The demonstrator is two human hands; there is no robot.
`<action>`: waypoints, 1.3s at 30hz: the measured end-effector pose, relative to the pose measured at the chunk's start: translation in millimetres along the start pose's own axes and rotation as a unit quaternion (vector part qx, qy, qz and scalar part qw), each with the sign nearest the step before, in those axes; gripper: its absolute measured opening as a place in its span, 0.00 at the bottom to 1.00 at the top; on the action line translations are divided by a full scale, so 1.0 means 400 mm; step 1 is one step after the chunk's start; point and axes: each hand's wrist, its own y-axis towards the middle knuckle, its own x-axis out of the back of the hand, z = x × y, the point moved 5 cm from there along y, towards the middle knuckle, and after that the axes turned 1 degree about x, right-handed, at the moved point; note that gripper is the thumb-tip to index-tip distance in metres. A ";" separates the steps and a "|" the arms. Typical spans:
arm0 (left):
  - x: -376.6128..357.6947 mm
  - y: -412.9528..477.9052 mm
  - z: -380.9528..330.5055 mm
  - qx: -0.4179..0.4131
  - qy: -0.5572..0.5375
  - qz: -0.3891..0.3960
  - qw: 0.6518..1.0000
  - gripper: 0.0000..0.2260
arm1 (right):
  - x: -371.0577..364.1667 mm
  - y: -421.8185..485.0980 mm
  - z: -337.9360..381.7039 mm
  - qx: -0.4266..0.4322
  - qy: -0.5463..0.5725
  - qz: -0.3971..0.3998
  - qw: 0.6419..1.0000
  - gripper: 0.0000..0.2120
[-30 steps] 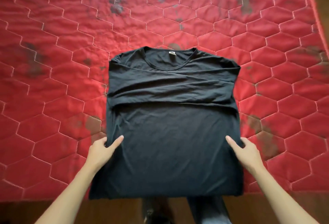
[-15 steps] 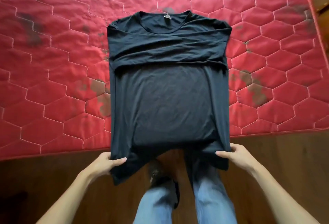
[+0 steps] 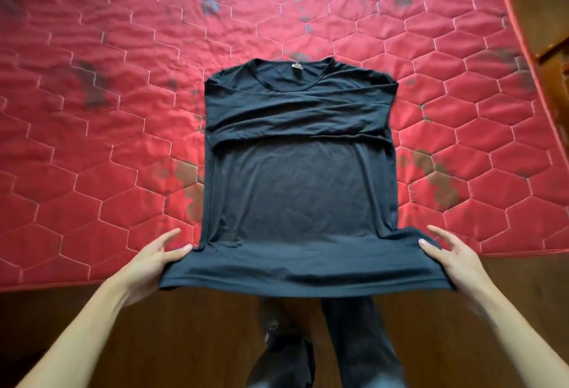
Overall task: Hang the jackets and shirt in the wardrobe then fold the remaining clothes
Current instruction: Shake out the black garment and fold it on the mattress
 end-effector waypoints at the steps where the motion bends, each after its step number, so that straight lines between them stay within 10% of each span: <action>1: 0.000 0.004 -0.060 -0.024 -0.008 -0.007 1.000 0.22 | 0.001 0.018 0.051 0.025 -0.004 -0.015 1.000 0.23; 11: -0.033 0.221 -0.639 -0.077 -0.250 -0.031 0.965 0.05 | -0.125 0.438 0.512 0.030 0.284 0.080 0.955 0.11; 15: -0.027 0.348 -0.787 -0.166 -0.341 -0.135 0.916 0.34 | -0.178 0.632 0.589 -0.009 0.367 0.070 0.928 0.13; 19: -0.064 0.466 -0.687 -0.081 -0.032 -0.284 0.955 0.35 | -0.194 0.723 0.482 -0.012 -0.034 -0.007 0.999 0.46; 22: -0.091 0.475 -0.576 -0.067 0.189 -0.389 0.899 0.30 | -0.182 0.690 0.408 0.041 -0.221 -0.078 0.971 0.39; 39: -0.017 0.420 -0.293 -0.016 0.244 -0.299 0.922 0.18 | -0.158 0.502 0.208 -0.056 -0.060 -0.023 0.996 0.06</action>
